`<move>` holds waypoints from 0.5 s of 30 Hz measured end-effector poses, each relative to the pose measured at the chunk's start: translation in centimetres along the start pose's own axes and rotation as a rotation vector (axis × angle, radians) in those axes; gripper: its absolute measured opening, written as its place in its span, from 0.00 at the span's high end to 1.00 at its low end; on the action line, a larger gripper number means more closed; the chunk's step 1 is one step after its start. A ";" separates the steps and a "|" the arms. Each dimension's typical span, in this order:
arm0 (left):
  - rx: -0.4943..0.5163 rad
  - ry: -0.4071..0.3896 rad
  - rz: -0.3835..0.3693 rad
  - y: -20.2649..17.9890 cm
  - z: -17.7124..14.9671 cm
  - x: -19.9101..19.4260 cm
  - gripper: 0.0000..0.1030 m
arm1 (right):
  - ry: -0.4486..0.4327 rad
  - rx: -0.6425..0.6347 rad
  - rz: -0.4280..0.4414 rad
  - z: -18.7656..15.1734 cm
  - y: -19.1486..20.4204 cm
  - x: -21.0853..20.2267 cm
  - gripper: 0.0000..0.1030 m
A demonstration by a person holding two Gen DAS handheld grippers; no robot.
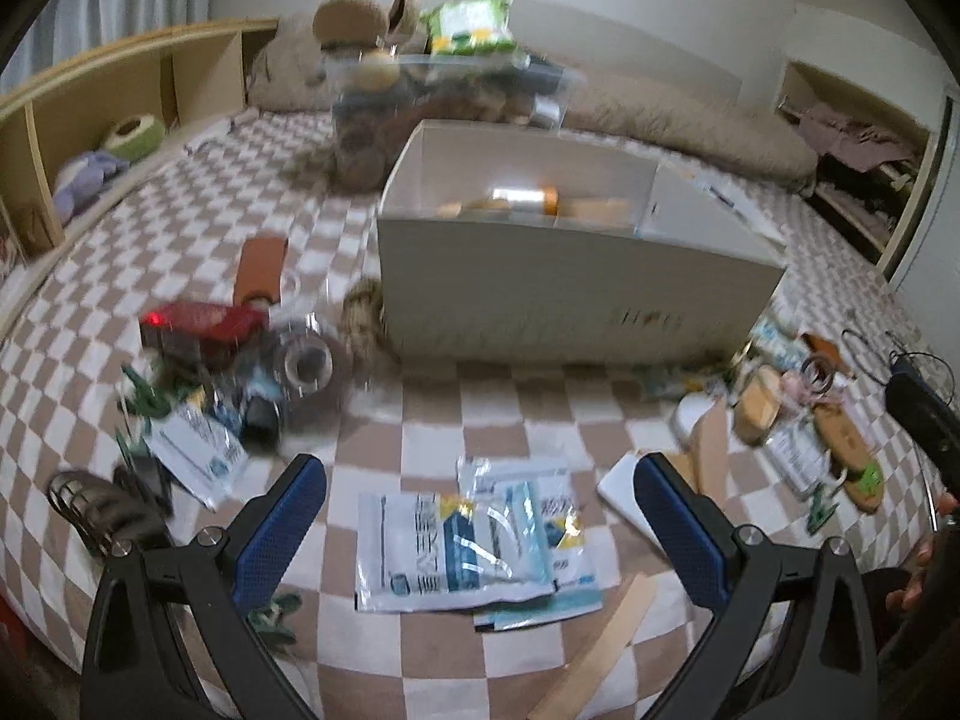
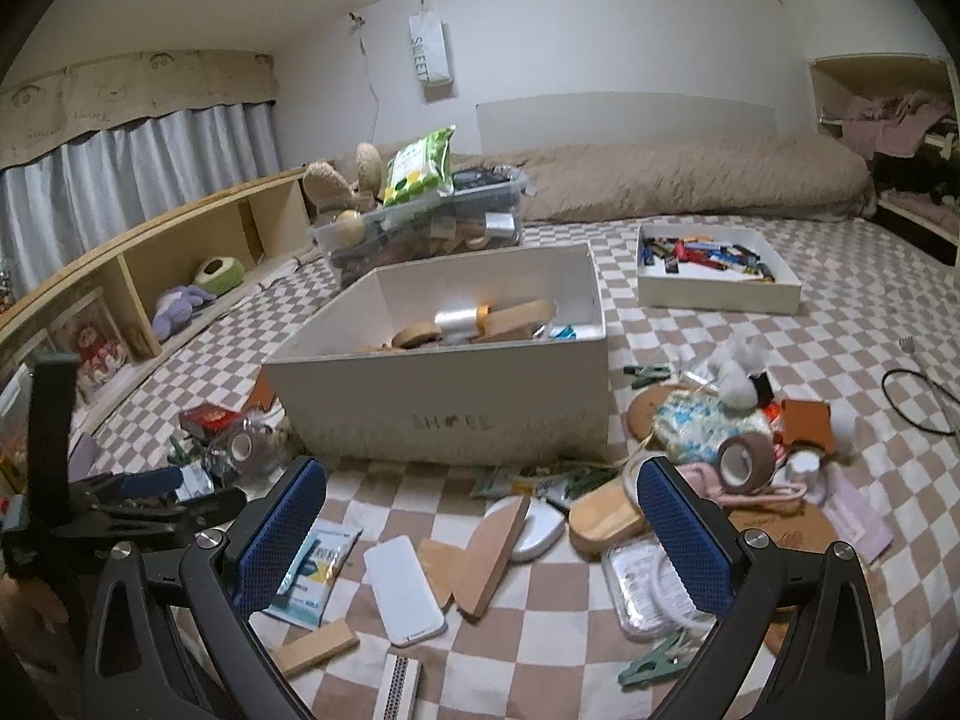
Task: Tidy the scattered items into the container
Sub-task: 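Move left tool to the blue-white medicine packets while right tool reaches toward striped matchbox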
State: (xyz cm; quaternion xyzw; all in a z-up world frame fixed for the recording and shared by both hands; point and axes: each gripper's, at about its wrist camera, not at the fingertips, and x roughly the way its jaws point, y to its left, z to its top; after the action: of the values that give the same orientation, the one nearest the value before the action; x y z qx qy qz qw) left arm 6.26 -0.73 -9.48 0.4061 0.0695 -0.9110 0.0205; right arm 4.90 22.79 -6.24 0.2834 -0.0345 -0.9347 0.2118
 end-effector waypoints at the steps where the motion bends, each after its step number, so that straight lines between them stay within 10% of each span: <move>1: -0.005 0.013 0.003 0.1 -0.4 0.5 0.00 | 0.006 0.002 0.002 -0.2 0.0 0.2 0.00; 15: -0.055 0.150 0.042 1.6 -3.3 5.6 0.00 | 0.073 0.031 0.036 -3.0 0.1 2.6 0.00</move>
State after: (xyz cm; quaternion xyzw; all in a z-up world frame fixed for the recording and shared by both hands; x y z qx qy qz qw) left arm 5.08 -1.73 -15.95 0.4739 0.0875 -0.8750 0.0453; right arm 4.62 21.77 -10.11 0.3199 -0.0461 -0.9191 0.2253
